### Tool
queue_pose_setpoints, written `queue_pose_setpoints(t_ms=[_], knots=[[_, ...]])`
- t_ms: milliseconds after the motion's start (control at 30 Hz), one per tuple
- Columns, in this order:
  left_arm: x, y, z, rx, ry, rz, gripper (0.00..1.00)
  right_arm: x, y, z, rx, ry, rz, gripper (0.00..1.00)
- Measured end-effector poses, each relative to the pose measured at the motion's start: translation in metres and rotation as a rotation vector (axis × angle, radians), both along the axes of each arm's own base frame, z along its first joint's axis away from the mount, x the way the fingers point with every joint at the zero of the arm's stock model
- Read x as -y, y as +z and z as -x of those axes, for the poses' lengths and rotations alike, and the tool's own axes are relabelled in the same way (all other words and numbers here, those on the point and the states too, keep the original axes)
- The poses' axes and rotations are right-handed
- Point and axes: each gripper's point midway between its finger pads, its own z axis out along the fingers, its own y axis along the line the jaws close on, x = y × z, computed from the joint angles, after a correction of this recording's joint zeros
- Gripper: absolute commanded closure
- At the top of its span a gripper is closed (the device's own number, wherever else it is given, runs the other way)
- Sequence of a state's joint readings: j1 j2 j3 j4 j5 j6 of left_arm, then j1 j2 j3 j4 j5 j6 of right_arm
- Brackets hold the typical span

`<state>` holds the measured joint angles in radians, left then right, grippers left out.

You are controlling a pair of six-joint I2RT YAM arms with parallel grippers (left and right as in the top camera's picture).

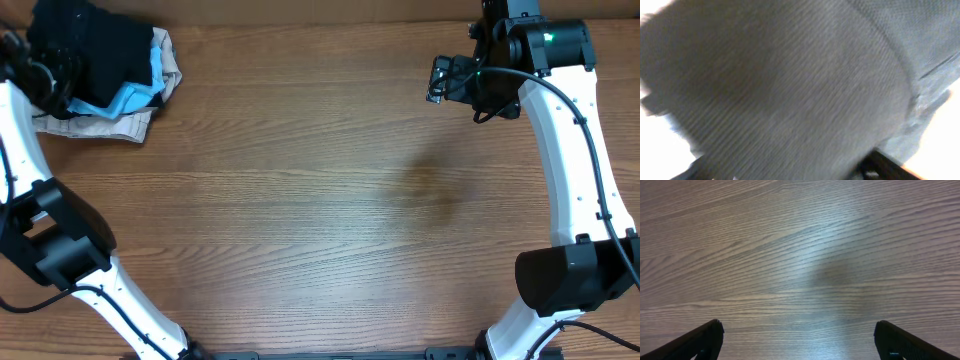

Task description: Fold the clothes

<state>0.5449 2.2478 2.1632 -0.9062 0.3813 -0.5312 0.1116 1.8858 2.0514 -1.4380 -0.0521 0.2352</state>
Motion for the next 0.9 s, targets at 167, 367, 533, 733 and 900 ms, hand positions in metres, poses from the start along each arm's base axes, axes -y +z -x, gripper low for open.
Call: queue_pose_setpoints(t_ms=[167,367,533,733,900], knots=[[-0.027,-0.004,0.017,-0.031,-0.028,-0.091,0.0,0.0,0.001,-0.002,0.007,0.0,-0.001,0.0],[-0.035,0.0,0.022,-0.026,-0.088,-0.152,0.0,0.0,0.001,-0.001,0.006,0.0,0.0,0.0],[-0.03,0.042,0.023,0.025,-0.156,-0.24,0.0,0.0,0.001,-0.002,0.007,0.0,-0.001,0.0],[-0.008,0.152,0.014,0.241,-0.268,-0.509,0.0,0.0,0.001,-0.003,0.014,0.0,-0.002,0.0],[0.022,0.22,-0.022,0.42,-0.337,-0.786,0.0,0.0,0.001,-0.004,0.017,0.0,-0.002,0.0]])
